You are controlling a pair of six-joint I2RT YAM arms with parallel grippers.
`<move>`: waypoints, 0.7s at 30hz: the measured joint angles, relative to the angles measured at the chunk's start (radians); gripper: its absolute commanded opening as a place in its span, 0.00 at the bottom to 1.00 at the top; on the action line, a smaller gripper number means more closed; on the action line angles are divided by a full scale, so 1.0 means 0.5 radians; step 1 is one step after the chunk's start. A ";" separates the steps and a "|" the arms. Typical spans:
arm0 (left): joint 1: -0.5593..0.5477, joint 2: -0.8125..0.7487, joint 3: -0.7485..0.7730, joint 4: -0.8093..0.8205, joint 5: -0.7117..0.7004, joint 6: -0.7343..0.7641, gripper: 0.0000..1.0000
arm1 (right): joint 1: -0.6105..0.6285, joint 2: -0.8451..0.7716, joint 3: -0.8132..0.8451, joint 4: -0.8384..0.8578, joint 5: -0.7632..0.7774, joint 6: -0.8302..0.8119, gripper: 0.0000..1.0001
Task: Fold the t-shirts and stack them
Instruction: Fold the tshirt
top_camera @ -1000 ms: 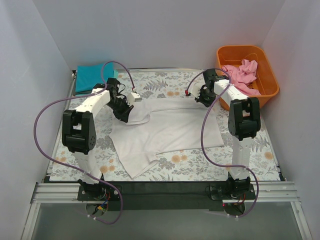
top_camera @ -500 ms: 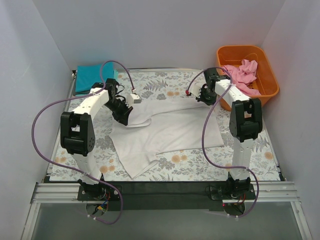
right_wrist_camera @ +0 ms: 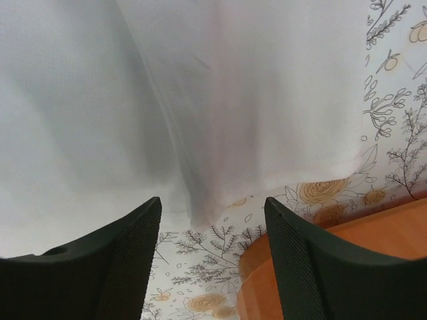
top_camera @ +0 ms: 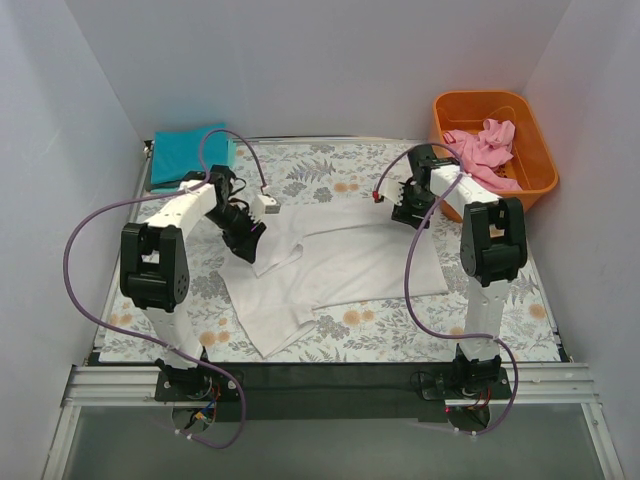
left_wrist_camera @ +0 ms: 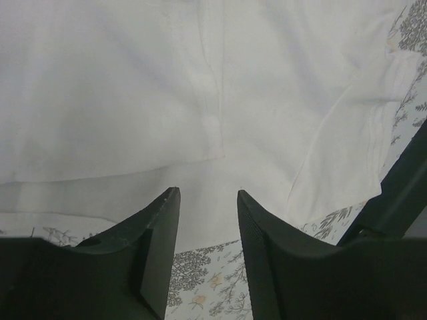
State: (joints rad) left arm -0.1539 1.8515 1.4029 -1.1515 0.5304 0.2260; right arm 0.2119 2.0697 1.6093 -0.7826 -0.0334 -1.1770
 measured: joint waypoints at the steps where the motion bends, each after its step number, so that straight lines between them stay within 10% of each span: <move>1: 0.021 0.002 0.015 -0.010 0.019 -0.013 0.46 | 0.000 0.000 0.008 -0.001 -0.005 0.002 0.61; 9: 0.322 0.060 0.291 0.363 0.102 -0.424 0.42 | 0.010 0.024 0.401 -0.003 -0.108 0.156 0.31; 21: 0.290 0.383 0.180 1.146 -0.256 -1.127 0.22 | 0.074 0.443 0.532 0.202 0.127 0.430 0.29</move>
State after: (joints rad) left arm -0.0090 2.0430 1.4929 -0.5785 0.4026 -0.3374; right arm 0.2489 2.2910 1.8751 -0.6815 0.0303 -0.9619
